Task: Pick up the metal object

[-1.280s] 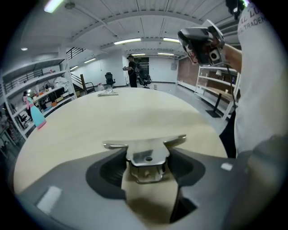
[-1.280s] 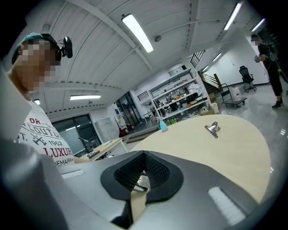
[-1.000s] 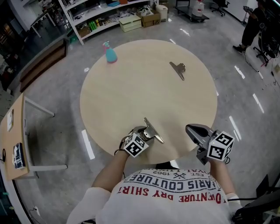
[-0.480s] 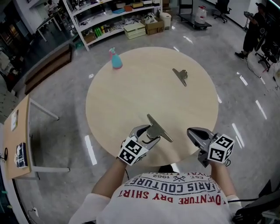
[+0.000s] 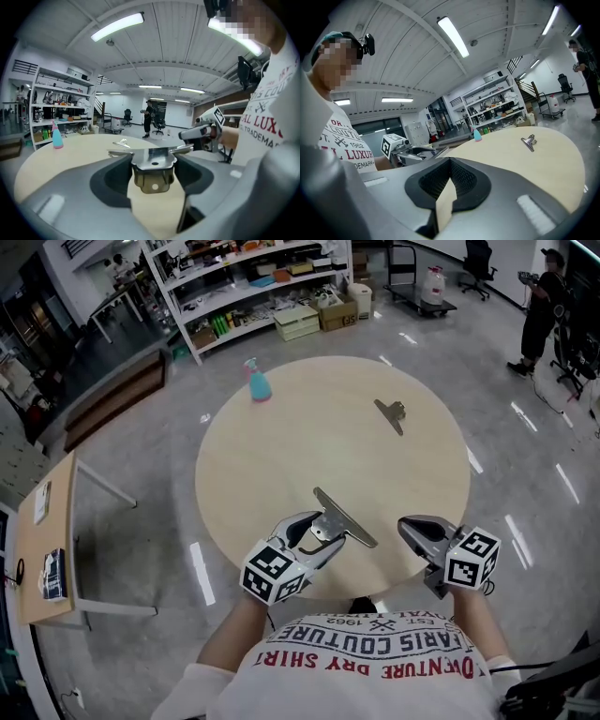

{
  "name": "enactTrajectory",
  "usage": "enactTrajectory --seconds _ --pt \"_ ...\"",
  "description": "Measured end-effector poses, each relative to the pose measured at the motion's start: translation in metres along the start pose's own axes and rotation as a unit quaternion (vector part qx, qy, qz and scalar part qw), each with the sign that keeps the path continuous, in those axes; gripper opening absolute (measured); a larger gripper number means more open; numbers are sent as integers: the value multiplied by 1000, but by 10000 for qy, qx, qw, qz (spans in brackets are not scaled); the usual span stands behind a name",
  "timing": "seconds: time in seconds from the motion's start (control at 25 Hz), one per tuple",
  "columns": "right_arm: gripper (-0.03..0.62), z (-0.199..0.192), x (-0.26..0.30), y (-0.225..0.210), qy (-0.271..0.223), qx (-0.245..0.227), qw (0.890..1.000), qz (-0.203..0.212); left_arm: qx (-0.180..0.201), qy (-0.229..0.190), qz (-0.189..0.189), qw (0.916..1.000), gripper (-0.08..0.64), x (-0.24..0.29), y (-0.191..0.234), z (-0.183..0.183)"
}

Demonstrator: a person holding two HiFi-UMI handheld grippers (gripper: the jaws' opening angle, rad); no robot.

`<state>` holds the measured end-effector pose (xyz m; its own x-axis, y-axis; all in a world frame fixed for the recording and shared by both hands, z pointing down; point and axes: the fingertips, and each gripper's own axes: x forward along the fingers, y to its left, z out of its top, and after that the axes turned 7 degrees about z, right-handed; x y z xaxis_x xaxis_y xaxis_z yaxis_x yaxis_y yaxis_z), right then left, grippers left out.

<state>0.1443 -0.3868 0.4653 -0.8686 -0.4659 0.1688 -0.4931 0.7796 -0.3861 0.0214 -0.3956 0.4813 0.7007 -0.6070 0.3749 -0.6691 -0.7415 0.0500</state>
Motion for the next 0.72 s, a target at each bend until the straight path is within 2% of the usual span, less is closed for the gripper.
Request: enactTrajectory --seconds 0.44,0.72 --pt "1 -2 9 22 246 -403 9987 204 176 -52 89 9998 278 -17 -10 13" --pt "0 -6 9 40 246 -479 9983 239 241 -111 44 9996 278 -32 -20 15"
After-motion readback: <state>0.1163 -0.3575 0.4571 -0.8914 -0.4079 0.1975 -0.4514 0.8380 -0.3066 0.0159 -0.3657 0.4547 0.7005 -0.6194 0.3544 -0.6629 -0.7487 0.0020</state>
